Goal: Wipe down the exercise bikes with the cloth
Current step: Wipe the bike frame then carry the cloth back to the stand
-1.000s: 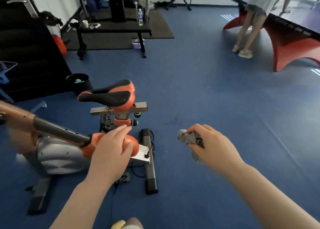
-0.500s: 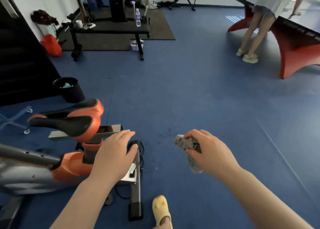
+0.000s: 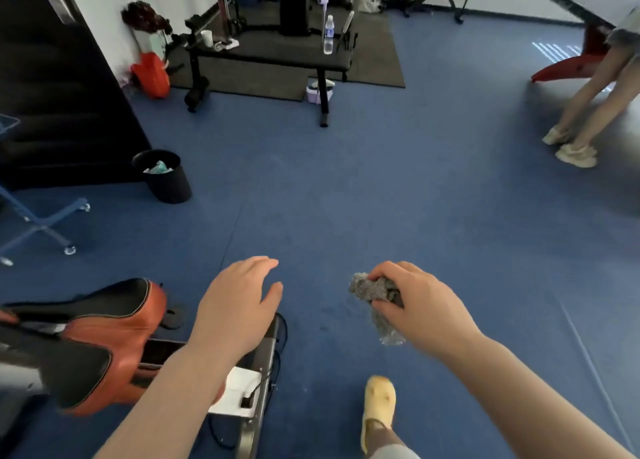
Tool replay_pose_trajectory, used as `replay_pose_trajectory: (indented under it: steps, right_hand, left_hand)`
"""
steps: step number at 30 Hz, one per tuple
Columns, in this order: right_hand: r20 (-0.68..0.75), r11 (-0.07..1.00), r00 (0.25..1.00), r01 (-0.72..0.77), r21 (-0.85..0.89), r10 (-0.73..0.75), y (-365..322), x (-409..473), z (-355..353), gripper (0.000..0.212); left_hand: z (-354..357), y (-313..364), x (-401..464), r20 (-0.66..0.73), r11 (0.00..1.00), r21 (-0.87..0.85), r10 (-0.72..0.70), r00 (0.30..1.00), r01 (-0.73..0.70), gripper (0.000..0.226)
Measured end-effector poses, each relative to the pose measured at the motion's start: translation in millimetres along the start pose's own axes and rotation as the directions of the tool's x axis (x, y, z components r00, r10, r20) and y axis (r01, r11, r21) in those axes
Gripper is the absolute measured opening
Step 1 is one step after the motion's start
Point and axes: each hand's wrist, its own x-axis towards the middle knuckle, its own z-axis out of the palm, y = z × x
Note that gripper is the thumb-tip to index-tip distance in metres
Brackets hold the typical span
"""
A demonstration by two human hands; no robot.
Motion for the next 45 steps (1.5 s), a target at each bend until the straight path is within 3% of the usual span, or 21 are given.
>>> replay_pose_trajectory:
  steps: [8,16,27,39,45]
  right_hand:
    - [0.046,0.979,0.98,0.197,-0.04,-0.196,42.6,170.7,-46.2,0.02]
    - [0.162,0.886,0.882,0.458,-0.075,-0.443,22.6,328.8,-84.4,0.021]
    - [0.268,0.691,0.668,0.723,-0.008,-0.695,-118.2,495.4,-43.7,0.021]
    - [0.294,0.574,0.526,0.812,0.105,-0.798,-276.1,624.5,-11.6,0.022]
    - [0.328,0.467,0.406,0.875,0.131,-0.853,-371.5,703.7,28.6,0.022]
  left_hand:
    - [11.7,21.1,118.8,-0.137,0.975,-0.049,-0.221,0.966,0.216,0.043]
    - [-9.0,26.8,194.7,-0.271,0.882,-0.128,-0.471,0.839,0.454,0.042]
    - [-52.9,-75.4,267.8,-0.368,0.691,-0.218,-0.712,0.598,0.689,0.041]
    - [-124.0,-186.6,354.9,-0.401,0.59,-0.252,-0.785,0.472,0.767,0.04]
    - [-154.3,-263.5,407.1,-0.409,0.514,-0.281,-0.828,0.384,0.81,0.041]
